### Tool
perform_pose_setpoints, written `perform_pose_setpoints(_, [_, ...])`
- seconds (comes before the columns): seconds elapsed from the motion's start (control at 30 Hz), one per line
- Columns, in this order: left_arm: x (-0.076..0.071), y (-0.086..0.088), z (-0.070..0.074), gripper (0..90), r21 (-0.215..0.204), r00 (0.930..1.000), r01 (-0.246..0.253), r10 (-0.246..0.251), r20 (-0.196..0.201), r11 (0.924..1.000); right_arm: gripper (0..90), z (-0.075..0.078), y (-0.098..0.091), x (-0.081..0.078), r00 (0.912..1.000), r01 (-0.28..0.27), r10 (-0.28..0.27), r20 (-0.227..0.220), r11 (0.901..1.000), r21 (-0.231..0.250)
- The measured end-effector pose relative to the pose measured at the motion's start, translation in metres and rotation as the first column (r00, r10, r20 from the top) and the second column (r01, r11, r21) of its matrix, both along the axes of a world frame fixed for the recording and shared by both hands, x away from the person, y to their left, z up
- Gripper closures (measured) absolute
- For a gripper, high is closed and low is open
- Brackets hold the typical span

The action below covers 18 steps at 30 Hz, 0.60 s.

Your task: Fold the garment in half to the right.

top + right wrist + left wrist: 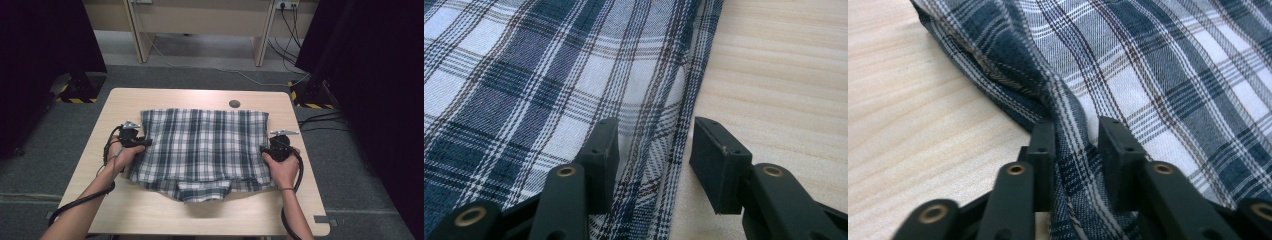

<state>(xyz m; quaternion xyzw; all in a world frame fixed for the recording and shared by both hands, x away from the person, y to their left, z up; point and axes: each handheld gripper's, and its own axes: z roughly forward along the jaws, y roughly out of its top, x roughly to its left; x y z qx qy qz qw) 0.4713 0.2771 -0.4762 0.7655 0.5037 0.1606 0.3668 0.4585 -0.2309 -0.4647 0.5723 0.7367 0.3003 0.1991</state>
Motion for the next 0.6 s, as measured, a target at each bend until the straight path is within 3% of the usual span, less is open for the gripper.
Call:
perform_pose_setpoints(0.2, [-0.0004,0.0023,-0.0022,82.1,-0.075,0.9989,-0.042,0.04,-0.024,0.9963,59.1,-0.001,-0.0005,-0.0009,0.9999,-0.002,0.002,0.011,0.9999,0.011])
perform_pose_setpoints(0.43, [-0.0004,0.0075,-0.0042,83.2,-0.147,0.9961,-0.076,0.069,-0.054,0.9861,69.3,-0.0007,-0.0005,-0.0005,0.9999,-0.016,0.015,0.008,0.9995,0.027])
perform_pose_setpoints(0.6, [-0.0022,0.0093,-0.0014,83.3,-0.168,0.9964,-0.078,0.071,-0.048,0.9828,72.2,-0.0006,0.0001,0.0,0.9999,-0.014,0.014,0.002,0.9992,0.036])
